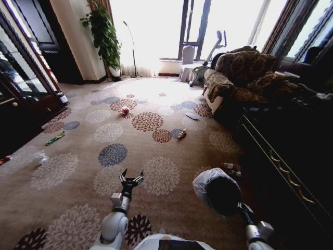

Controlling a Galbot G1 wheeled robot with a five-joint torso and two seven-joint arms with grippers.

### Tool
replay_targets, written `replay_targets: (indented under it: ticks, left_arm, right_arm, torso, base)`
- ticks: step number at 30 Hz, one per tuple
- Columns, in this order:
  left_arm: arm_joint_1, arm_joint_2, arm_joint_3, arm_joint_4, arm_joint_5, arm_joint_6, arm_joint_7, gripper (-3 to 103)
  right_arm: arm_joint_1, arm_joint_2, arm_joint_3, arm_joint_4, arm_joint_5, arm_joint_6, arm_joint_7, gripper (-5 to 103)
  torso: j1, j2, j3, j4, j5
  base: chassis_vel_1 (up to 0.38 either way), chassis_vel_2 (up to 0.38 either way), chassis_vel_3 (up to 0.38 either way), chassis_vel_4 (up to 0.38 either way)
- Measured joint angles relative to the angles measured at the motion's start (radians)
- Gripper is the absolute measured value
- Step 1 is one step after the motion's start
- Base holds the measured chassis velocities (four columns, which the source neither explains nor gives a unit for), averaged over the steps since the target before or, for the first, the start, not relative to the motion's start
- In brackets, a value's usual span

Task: Pick up the trash from the ground and place it into the trash bin.

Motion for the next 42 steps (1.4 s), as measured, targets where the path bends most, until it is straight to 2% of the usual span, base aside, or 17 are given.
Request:
replay_targets:
  ticks: [4,7,17,35,42]
  left_arm:
    - [-0.009,0.018,0.000,0.017,0.005,0.007,0.008,100]
    - [-0.016,0.025,-0.001,0.035,0.009,0.011,0.011,100]
    - [-0.072,0.039,0.032,0.114,0.022,0.013,0.027,100]
    - [-0.080,0.043,0.059,0.124,0.028,0.003,0.033,100]
    - [-0.069,0.045,0.070,0.115,-0.005,-0.032,0.026,100]
  right_arm:
    - [0.007,0.008,0.009,0.002,0.000,0.000,0.016,1]
    - [0.014,0.006,0.007,-0.004,0.000,-0.002,0.016,1]
    - [-0.004,0.014,0.024,0.002,0.007,0.003,0.020,1]
    - [-0.024,0.012,0.021,0.016,0.007,0.015,0.005,1]
    - [-0.040,0.039,0.014,0.038,-0.024,0.032,-0.015,1]
  torso:
    - [0.000,0.000,0.000,-0.0001,-0.0006]
    - [0.000,0.000,0.000,0.0009,-0.0012]
    - [0.000,0.000,0.000,0.0001,-0.0009]
    - [0.000,0.000,0.000,0.0003,-0.0005]
    - [0.000,0.000,0.000,-0.0002,-0.0009]
  base:
    - [-0.071,-0.076,-0.017,-0.022]
    - [-0.035,-0.024,-0.063,-0.066]
    - [-0.079,-0.082,-0.081,-0.093]
    - [-0.126,-0.123,-0.129,-0.130]
    - [-0.108,-0.110,-0.101,-0.111]
